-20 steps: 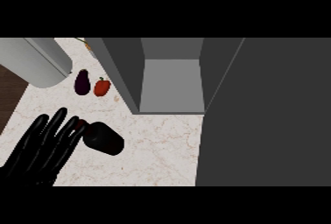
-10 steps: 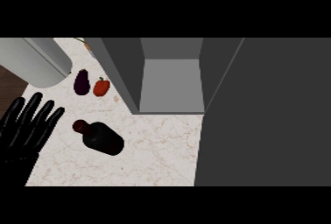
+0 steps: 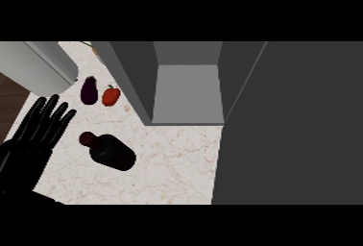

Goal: Pick up the wine, place it into the cabinet and close the cabinet

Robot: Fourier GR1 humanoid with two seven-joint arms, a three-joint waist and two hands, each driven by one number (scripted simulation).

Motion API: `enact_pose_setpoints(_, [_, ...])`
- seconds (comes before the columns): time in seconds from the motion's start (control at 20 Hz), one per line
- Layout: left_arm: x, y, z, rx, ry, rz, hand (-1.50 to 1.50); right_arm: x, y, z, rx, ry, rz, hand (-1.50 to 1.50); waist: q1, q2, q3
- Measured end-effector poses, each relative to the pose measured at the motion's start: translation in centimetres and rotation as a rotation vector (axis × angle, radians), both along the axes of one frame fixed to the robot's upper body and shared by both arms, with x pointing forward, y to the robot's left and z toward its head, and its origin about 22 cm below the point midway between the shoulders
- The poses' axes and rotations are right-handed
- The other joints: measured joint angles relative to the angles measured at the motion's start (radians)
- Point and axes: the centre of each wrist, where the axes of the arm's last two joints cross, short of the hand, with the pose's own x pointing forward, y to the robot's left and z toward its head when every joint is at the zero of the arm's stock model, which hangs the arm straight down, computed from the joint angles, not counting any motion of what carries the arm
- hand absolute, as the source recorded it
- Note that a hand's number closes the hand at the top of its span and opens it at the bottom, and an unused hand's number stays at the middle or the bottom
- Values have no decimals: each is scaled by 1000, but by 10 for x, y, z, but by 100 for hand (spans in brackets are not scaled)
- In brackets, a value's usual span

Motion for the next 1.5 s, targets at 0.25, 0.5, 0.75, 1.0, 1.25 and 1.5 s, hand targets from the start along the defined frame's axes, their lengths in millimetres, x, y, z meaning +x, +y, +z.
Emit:
enact_pose_setpoints(0.25, [17, 7, -32, 22, 42, -4, -150, -1, 2, -3, 18, 6, 6, -150, -2, 0, 0])
enact_pose_setpoints(0.5, [28, 15, -69, 39, 88, -6, -150, 0, 2, -1, 9, 6, 3, -150, -2, 0, 0])
enact_pose_setpoints(0.75, [35, 22, -102, 57, 114, -2, -150, -2, 1, -3, 7, 0, 1, -150, -3, 1, 0])
enact_pose_setpoints(1.0, [45, 20, -128, 57, 137, -17, -150, -2, 0, 0, 4, -2, -5, -150, -4, 1, 0])
enact_pose_setpoints(1.25, [37, 23, -164, 51, 152, -32, -150, -2, 4, -2, 23, 0, 5, -150, -4, 1, 0])
enact_pose_setpoints(1.5, [33, 19, -190, 46, 180, -44, -150, -3, 3, -2, 17, -5, 3, -150, -4, 1, 0])
